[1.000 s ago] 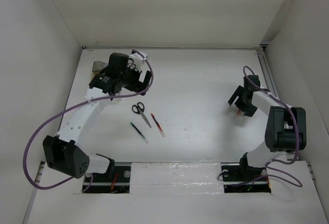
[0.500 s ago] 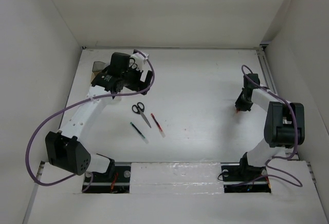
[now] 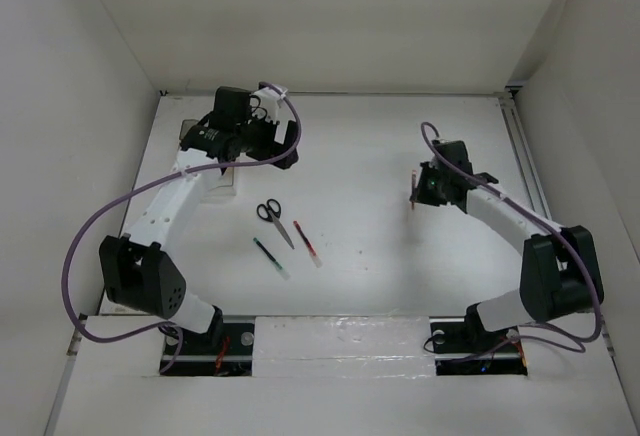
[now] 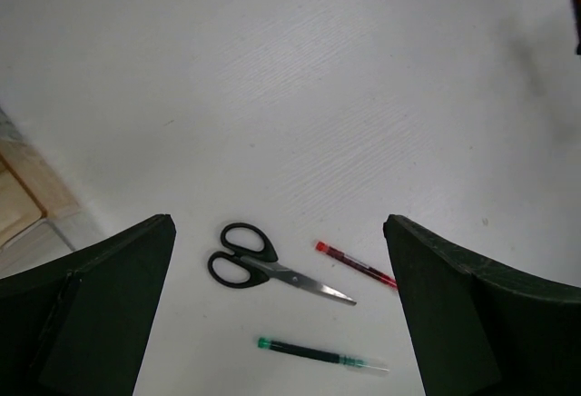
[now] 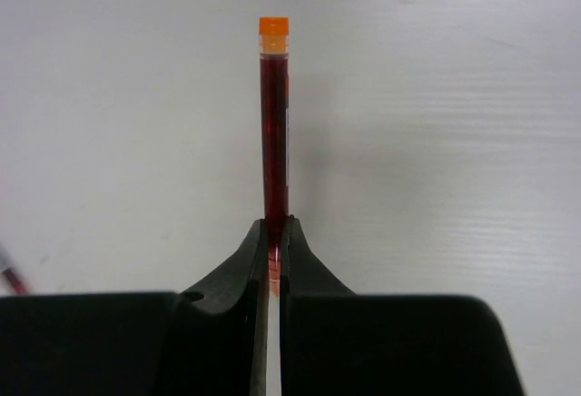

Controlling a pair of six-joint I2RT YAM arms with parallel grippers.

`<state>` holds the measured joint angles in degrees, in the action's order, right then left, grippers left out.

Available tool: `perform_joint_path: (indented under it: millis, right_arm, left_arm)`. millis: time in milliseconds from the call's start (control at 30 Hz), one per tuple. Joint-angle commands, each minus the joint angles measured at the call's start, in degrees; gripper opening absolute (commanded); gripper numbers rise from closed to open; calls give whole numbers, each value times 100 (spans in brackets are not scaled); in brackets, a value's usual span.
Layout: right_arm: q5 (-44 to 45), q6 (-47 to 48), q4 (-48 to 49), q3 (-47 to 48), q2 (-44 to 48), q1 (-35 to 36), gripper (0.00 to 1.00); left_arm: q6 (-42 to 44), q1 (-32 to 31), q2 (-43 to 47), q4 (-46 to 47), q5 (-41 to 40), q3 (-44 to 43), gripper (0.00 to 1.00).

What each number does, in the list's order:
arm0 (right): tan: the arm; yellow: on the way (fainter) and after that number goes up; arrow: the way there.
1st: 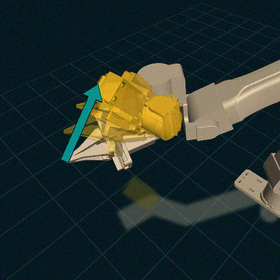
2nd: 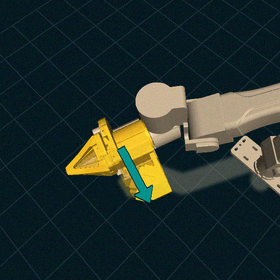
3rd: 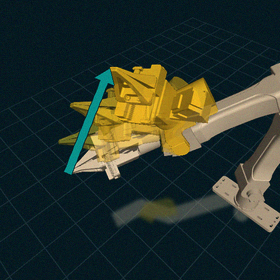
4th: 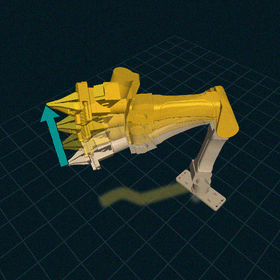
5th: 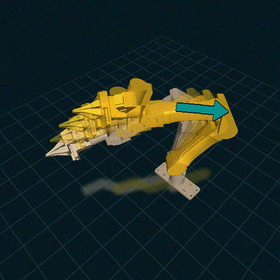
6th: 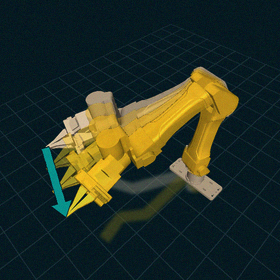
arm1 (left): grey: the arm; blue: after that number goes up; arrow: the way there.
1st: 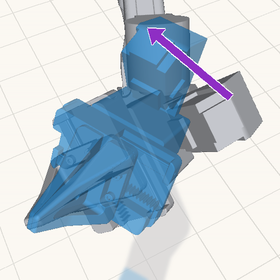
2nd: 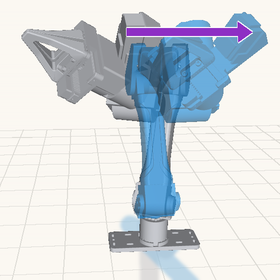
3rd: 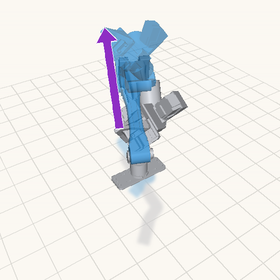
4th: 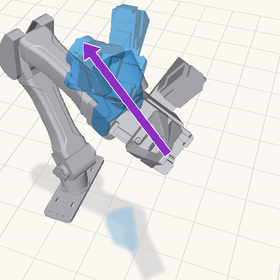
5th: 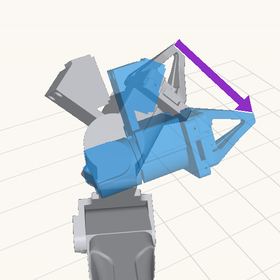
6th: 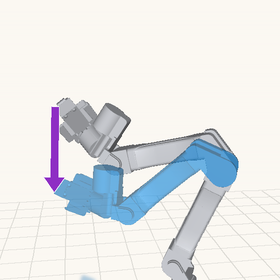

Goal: Sort the stationery into containers
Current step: Pick up the pen from the center of the board, then place the pen in the storage box.

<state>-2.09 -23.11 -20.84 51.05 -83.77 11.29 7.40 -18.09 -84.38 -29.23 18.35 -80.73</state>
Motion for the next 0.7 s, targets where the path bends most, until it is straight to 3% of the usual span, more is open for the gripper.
perform_joint_path:
  millis: [0, 233, 300, 500, 667]
  right_arm:
    - [-1222, 255, 993, 361, 238, 803, 0]
    - [-3007, -61, 3328, 493, -7, 2173, 0]
    - [-2754, -175, 3437, 792, -140, 2421, 0]
    - [-2648, -1133, 5756, 477, -438, 2825, 0]
    - [-2068, -1388, 5977, 696, -746, 3011, 0]
  left_arm:
    - [-46, -2, -8, 58, 994, -303, 100]
    - [-46, -2, -131, 5, 2286, -505, 100]
    - [-46, -2, -131, -143, 2445, -576, 100]
    - [77, 630, -605, -723, 3376, -1217, 98]
    - [341, 1185, -975, -1242, 4245, -1507, 94]
